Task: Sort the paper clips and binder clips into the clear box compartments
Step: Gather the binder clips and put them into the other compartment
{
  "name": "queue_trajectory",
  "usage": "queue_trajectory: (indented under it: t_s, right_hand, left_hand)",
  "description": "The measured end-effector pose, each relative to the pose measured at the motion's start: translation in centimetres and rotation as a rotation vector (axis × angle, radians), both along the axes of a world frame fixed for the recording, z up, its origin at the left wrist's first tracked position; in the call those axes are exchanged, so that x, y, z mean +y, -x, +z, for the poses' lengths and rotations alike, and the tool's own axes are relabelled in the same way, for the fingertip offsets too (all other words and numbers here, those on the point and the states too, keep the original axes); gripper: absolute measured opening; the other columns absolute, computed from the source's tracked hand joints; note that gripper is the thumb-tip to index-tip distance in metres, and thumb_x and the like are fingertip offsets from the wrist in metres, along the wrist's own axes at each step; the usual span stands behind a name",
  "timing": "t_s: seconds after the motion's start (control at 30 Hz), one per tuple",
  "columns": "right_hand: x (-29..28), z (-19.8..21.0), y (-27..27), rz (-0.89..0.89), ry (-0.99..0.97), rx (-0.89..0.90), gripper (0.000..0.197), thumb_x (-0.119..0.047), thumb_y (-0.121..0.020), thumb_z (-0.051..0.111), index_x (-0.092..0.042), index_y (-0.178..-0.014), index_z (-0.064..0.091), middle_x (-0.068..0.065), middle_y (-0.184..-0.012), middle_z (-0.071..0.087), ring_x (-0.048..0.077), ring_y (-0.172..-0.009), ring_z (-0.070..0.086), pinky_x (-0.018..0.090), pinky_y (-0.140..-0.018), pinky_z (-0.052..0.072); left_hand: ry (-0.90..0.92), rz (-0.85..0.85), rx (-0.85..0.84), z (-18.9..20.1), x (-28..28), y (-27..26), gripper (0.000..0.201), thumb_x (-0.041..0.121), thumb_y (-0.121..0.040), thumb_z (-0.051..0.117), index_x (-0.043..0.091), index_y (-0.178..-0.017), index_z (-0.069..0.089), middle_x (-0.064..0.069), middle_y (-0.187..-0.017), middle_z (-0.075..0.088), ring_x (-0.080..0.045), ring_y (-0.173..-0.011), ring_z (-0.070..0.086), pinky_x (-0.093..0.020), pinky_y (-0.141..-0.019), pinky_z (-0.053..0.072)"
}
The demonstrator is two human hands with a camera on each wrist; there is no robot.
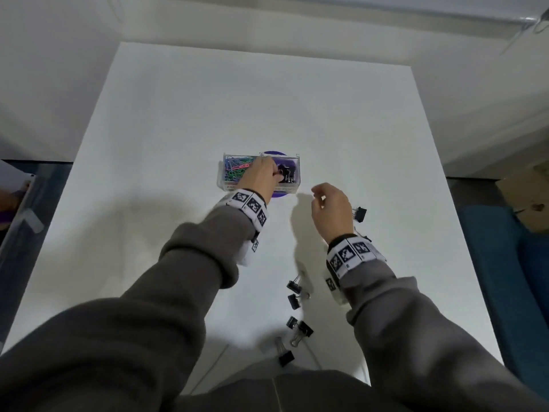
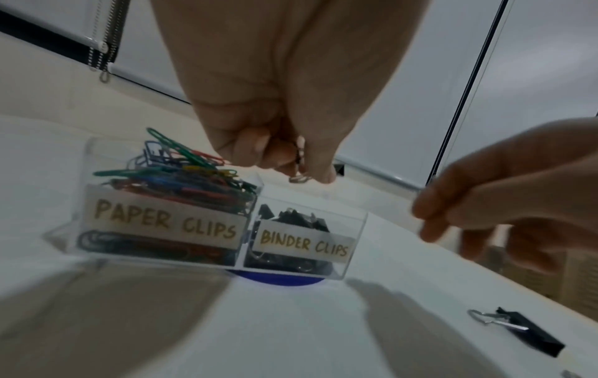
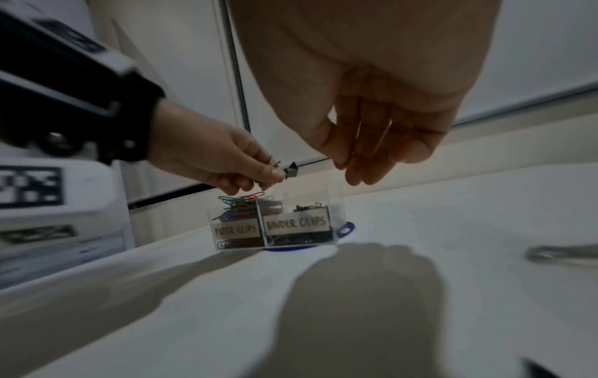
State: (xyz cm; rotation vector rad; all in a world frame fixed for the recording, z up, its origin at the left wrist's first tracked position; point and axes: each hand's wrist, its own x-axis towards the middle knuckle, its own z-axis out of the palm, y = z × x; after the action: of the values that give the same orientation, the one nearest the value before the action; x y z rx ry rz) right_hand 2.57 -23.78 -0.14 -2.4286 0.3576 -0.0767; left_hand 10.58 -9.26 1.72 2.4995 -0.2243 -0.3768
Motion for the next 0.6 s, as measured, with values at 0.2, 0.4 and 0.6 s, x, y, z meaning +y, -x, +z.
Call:
queue_trajectory:
  t_s: [0.2,0.4,0.6]
  right_hand:
    - [-3.7,-1.2,3.8,-0.150,-0.025,0.060,0.026,0.000,-0.086,0.046,-0.007,-0.105,0.062,0.011,-0.105,0.067,0.028,-0.096,0.060,0.028,-0.078,0.044]
    - [-4.8,-2.0,6.5,-0.138,-0.007,0.137,0.020,-0.012,-0.088,0.051,-0.005,-0.104,0.061,0.012,-0.103,0.065,0.028,-0.090,0.060,0.027,-0.075,0.041]
    - [-2.9,-3.2,8.3,0.098,0.236,0.157,0.026,-0.019,-0.086,0.056,-0.006,-0.108,0.063,0.015,-0.104,0.064,0.035,-0.103,0.052,0.043,-0.090,0.047]
  left_hand:
    - [-0.170,-0.166,-0.127,-1.4,-0.3,-0.6,0.031,0.013,-0.090,0.053,0.010,-0.120,0.047,-0.010,-0.130,0.040,-0.033,-0.096,0.059,-0.049,-0.082,0.050]
    - [-0.032,-0.493,0.048,-1.6,0.4,6.8,0.030,0.038,-0.088,0.054,0.019,-0.111,0.050,0.004,-0.099,0.053,-0.018,-0.092,0.055,-0.032,-0.079,0.045]
    - [-0.047,-0.472,0.212,-3.5,1.6,14.1,0.047,0.051,-0.075,0.066,0.018,-0.105,0.054,0.005,-0.096,0.053,-0.010,-0.078,0.047,-0.028,-0.079,0.043]
